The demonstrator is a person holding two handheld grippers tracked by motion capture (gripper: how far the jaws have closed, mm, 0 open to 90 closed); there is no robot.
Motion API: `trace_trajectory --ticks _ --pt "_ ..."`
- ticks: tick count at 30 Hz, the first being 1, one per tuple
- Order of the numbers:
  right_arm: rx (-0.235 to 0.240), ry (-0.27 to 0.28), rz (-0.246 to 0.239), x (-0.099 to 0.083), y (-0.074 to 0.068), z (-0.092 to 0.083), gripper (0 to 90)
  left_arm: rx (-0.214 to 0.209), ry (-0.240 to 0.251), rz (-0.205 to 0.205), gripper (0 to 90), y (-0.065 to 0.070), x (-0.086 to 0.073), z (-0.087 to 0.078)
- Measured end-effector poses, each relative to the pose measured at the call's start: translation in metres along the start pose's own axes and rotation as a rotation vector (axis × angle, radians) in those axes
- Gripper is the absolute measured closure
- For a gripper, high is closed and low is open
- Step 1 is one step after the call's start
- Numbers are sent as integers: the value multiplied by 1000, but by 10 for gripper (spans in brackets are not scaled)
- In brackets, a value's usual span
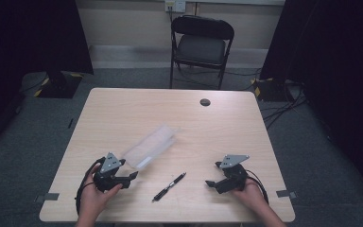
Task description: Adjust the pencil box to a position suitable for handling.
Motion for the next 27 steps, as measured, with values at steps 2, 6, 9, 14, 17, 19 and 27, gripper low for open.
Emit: trace_trajectory --ticks 2,6,9,14,17,19,27 --pt "-4 -2 1 0 0 0 132 -8 -4 3 311 2 0 4" --pt "-6 -3 4 0 0 0 131 -12 -7 21 329 5 1 7" --pt "-9 -4 7 -1 0 -1 131 -18 2 25 356 7 4 11" --pt "-11 -3 7 -1 -1 -1 131 -28 -2 37 397 8 5 15" --pt "-12 -3 7 -1 -1 -1 131 -31 -4 34 425 10 6 19" --pt "-12 -2 7 -1 -1 -1 131 -33 -7 30 461 10 7 20" --pt "-13 -3 8 -1 -1 -2 131 -16 -7 12 530 8 8 21"
Point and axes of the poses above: each handheld gripper's, and its own axes: z roughly forward along the jaws, x roughly out of its top, y roughly to its right, the point moved 8 cm from there along z, roughly forward along the jaws, and after that the axes turned 11 degrees about -z, right-handed, at the moved point
